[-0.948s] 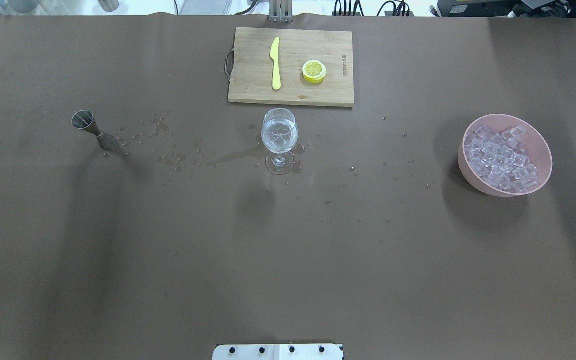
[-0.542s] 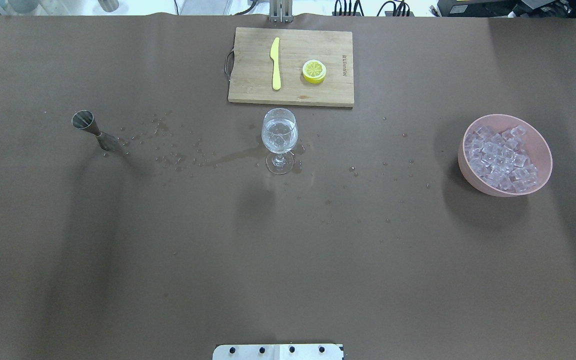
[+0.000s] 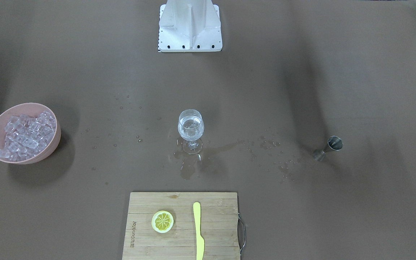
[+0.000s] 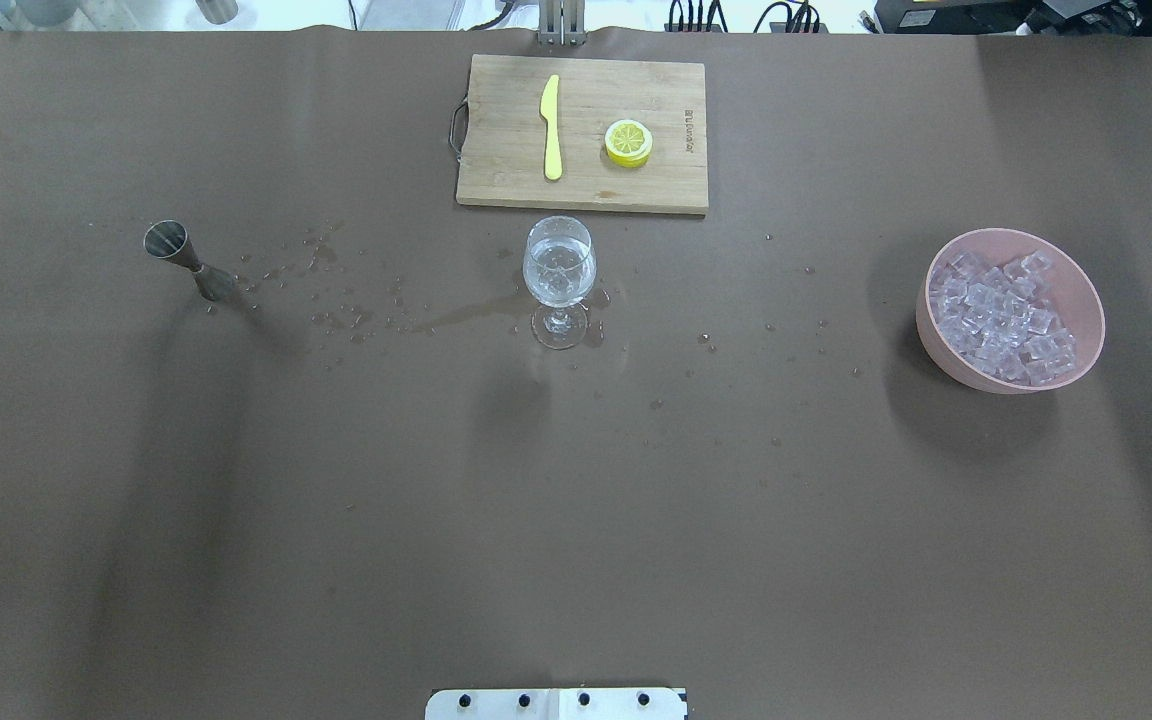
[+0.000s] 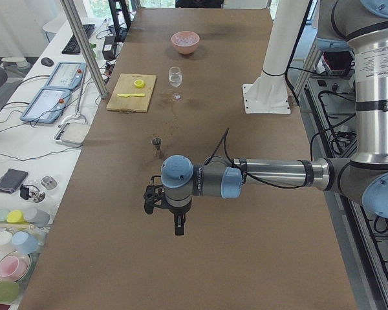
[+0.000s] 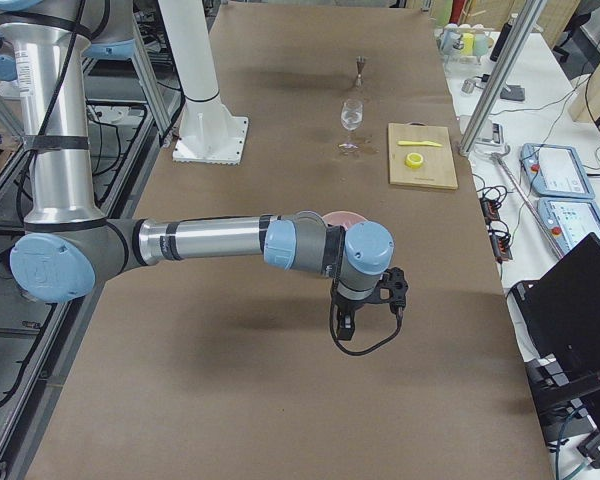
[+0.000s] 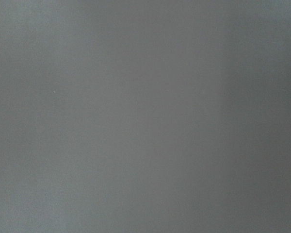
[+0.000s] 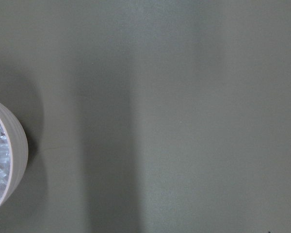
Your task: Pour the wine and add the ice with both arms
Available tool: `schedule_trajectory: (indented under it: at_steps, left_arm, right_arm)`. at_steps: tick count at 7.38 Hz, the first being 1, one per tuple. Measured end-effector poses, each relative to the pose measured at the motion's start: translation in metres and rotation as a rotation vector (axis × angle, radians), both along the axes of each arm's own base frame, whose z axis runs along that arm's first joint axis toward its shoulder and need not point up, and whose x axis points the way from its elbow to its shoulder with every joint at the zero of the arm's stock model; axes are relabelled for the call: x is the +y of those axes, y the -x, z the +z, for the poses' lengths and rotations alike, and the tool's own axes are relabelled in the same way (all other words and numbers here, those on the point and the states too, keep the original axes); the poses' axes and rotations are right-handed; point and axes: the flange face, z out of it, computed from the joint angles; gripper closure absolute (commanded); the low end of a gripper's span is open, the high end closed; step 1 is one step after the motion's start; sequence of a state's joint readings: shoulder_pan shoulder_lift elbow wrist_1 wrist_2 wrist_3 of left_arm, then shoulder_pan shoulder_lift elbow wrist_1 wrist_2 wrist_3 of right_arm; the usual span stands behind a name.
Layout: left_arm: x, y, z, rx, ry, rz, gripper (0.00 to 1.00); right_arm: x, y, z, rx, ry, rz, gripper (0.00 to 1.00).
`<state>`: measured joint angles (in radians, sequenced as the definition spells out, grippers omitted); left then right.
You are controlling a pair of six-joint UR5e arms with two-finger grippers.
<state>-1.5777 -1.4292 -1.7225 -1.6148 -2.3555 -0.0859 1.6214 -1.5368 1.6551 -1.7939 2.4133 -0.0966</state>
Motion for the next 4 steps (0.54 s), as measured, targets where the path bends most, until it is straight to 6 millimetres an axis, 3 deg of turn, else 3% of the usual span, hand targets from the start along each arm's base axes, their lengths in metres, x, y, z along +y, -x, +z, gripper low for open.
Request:
schedule_trajectory:
  at_steps: [4]
  left_arm:
    - [-0.003,0.0013,-0.0043,0.005,-0.005,-0.004,0.02]
  right_arm:
    - [0.0017,0.0003,0.0011,-0.004,0.003,0.0,0.0]
